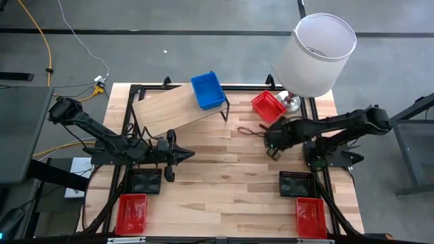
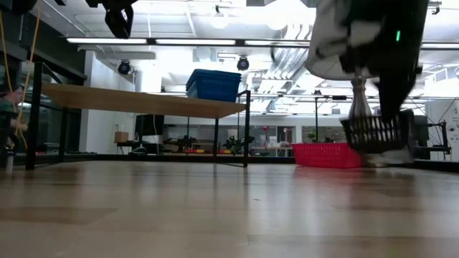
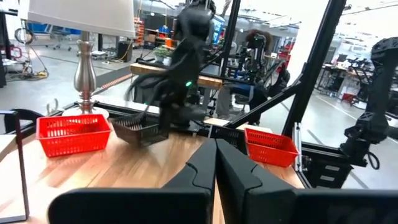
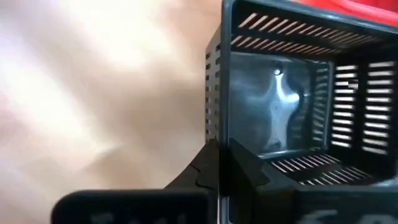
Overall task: Stack baskets on shelf by color
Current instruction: Put the top right black bin on the shelf
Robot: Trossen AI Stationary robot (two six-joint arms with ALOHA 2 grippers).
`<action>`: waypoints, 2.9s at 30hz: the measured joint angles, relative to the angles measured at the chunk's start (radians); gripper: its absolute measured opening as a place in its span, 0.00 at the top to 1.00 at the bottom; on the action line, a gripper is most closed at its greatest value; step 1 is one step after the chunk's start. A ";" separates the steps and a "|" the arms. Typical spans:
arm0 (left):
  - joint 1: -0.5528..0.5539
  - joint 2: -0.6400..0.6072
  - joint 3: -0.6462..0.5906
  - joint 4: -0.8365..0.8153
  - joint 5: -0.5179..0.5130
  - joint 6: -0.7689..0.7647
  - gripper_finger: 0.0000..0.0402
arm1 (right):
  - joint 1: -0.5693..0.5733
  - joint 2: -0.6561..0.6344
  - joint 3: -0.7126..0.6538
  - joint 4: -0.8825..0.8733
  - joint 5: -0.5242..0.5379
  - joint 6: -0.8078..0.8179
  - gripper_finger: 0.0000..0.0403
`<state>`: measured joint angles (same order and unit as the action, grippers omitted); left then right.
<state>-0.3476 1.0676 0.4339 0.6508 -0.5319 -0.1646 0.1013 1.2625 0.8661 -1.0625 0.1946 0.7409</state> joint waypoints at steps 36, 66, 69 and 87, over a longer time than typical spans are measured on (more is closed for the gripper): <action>-0.446 -0.092 0.000 0.282 0.020 0.412 1.00 | 0.077 0.701 1.021 0.317 0.125 -1.408 1.00; -0.472 -0.091 0.000 0.279 -0.108 0.439 1.00 | -0.227 0.818 1.078 0.453 -0.136 -1.560 1.00; -0.471 -0.090 0.000 0.275 -0.116 0.439 1.00 | -0.238 0.823 1.078 0.446 -0.136 -1.552 1.00; -0.471 -0.090 0.000 0.274 -0.116 0.438 1.00 | -0.245 0.826 1.077 0.445 -0.081 -1.524 1.00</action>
<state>-0.8188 0.9771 0.4343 0.9247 -0.6483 0.2737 -0.1434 2.0888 1.9434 -0.6174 0.1135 -0.7830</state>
